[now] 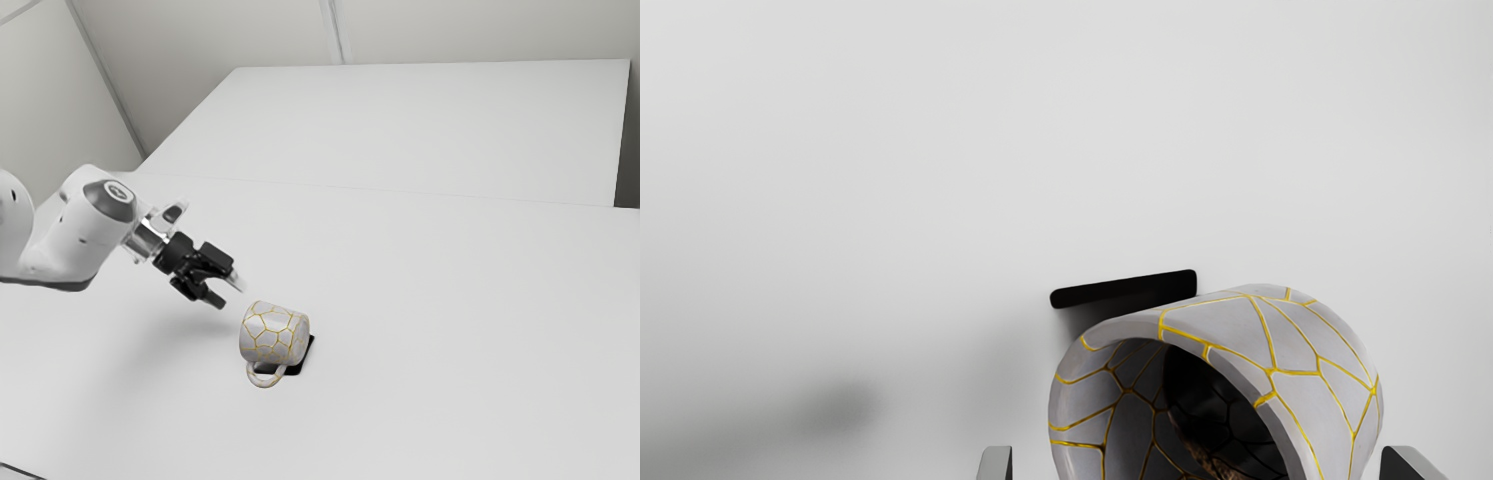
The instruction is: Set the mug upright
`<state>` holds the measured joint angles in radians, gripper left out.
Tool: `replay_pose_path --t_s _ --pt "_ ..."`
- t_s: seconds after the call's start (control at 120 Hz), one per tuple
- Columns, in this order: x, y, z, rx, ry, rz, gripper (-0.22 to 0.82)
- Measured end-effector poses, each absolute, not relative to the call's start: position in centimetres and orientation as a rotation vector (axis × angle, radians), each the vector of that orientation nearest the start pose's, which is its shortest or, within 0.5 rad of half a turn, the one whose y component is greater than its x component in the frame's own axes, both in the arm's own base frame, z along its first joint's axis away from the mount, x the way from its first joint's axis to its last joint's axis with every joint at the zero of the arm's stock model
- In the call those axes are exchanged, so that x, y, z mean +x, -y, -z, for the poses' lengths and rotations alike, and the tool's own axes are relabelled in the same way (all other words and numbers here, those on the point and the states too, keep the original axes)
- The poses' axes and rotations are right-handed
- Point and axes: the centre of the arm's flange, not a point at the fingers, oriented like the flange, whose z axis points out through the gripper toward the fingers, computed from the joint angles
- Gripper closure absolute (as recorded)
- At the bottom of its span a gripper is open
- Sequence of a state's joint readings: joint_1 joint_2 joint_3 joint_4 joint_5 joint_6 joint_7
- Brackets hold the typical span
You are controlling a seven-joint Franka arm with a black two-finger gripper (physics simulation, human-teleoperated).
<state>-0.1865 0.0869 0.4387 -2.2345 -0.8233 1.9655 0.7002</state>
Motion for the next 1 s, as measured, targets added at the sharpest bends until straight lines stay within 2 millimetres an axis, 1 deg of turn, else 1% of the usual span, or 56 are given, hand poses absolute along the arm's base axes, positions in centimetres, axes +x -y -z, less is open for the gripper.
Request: replay_pose_path --t_s 0.092,0.292,0.4,0.525,0.7,0.833,1.0 --pt "49.8 -7.6 -31.7 2.38 -0.044 -0.029 0.0" --pt "49.7 -6.5 -31.4 2.33 -0.032 -0.052 0.0" --pt "49.2 -5.9 -30.8 2.305 -0.029 -0.044 0.0" --pt "48.9 -5.6 -30.6 2.286 -0.015 -0.044 0.0" --pt "47.8 -5.0 -29.8 2.262 -0.003 -0.022 0.0" --pt "47.7 -4.0 -30.1 2.249 0.031 -0.022 0.0" --pt "46.9 -2.8 -29.6 2.227 0.047 -0.007 0.0"
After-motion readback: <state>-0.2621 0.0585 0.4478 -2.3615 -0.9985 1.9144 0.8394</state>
